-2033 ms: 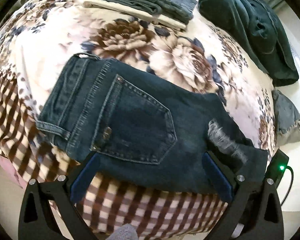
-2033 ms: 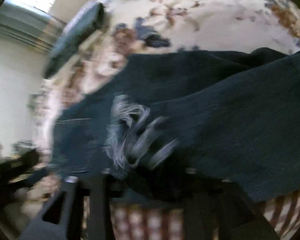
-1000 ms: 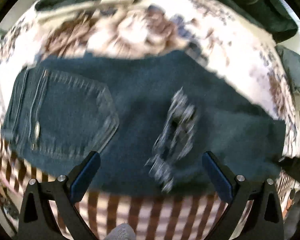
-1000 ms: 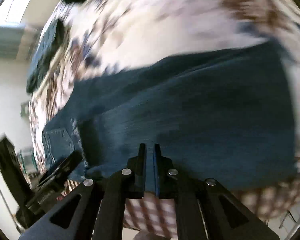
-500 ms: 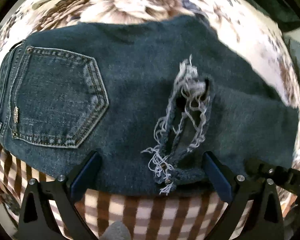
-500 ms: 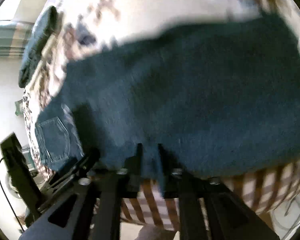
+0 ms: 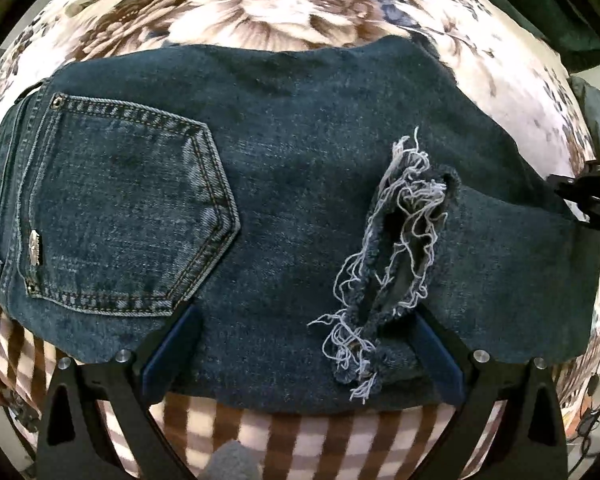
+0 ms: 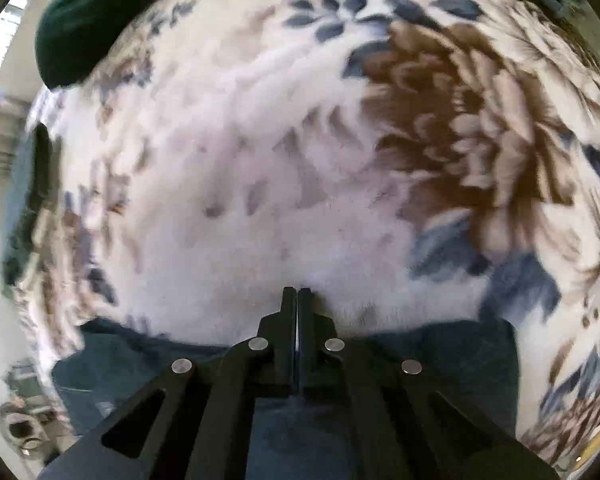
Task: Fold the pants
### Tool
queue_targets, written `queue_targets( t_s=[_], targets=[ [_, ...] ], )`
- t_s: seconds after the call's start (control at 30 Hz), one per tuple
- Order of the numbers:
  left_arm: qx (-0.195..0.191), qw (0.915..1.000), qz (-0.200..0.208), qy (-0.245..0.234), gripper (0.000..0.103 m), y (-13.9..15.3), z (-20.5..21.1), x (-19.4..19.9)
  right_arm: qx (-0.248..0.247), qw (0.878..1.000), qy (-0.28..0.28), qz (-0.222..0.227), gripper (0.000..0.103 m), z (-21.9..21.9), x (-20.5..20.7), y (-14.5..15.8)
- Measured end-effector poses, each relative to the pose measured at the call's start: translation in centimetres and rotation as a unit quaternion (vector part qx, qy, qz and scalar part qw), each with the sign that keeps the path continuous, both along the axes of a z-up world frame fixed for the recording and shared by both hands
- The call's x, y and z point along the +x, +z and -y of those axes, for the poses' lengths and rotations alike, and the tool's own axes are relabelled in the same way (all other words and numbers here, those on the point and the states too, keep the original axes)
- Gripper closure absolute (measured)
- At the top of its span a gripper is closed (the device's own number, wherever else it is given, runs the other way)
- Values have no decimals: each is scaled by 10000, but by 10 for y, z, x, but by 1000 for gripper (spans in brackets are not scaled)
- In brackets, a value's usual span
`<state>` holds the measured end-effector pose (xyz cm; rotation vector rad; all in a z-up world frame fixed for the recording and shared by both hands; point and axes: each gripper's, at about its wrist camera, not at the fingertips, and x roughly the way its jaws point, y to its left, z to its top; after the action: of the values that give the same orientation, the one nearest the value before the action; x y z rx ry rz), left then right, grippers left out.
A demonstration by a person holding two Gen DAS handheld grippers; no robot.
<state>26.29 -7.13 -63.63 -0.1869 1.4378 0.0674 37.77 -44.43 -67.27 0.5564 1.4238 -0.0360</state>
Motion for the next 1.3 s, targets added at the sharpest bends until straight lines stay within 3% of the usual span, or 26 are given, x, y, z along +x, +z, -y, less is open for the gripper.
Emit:
queue_targets(
  t_s=[0.1,0.17,0.2,0.27,0.33,0.4,0.43,0.47,0.53,0.63,0.7,0.73,0.8,0.83,0.9,0.93,0.97,1.0,1.1,1.23,1.3],
  targets=[
    [-82,9999,46,98,0,6,-8,-5,50,9982,520,277,98,-18,-12,29],
    [-162,9996,93,209,0,16,-9,-11,147,9958,898,72,98,-35,-19,24],
    [-210,9994,116,242,0,18,-9,-14,-34,9952,971,-65,98,-42,-21,17],
    [-241,9992,111,285,0,21,-14,-19,-572,9940,923,-95,101,-43,-18,-3],
    [-224,9993,117,285,0,26,-14,-22,-784,9953,573,-62,102,-34,-10,-7],
    [-224,9993,135,274,0,29,-20,-29,-591,9974,401,12,90,-34,-10,3],
    [-246,9991,167,293,0,35,-20,-33,-497,9977,447,101,72,-38,-12,11],
    [-268,9986,264,373,0,43,-26,-40,-450,9969,595,253,44,-48,-19,25],
    [-298,9958,481,717,0,62,-42,-54,-482,9943,836,461,22,-61,-34,45],
    [-392,9824,791,1646,0,88,-89,-87,-622,9889,1239,540,22,-87,-69,65],
    [-362,9692,904,2263,0,94,-116,-108,-656,9880,1337,407,22,-100,-87,64],
    [-355,9602,915,2613,0,95,-129,-115,-690,9874,1393,306,22,-107,-94,61],
    [-626,9335,924,3408,0,86,-170,-127,-732,9868,1434,146,22,-114,-111,51],
    [-737,9269,913,3566,2,80,-178,-128,-736,9872,1414,46,22,-115,-114,45],
    [-1049,9056,1035,3978,10,67,-210,-128,-765,9882,1328,-76,22,-122,-118,37],
    [-1095,9006,1183,4038,28,63,-217,-124,-760,9893,1241,-124,22,-121,-117,34],
    [-1109,8994,1288,4026,69,60,-215,-122,-690,9915,1091,-172,22,-119,-116,32],
    [-1166,8999,1359,3977,83,56,-221,-118,-629,9927,1015,-175,22,-121,-113,28],
    [-1296,9004,1561,3848,83,53,-232,-115,-622,9936,939,-63,22,-122,-107,32],
    [-1142,9116,2055,3371,85,63,-218,-105,-606,9923,1081,-48,22,-129,-104,35],
    [-1149,9133,2027,3340,84,57,-218,-105,-577,9914,1170,-70,22,-133,-105,36]
  ],
)
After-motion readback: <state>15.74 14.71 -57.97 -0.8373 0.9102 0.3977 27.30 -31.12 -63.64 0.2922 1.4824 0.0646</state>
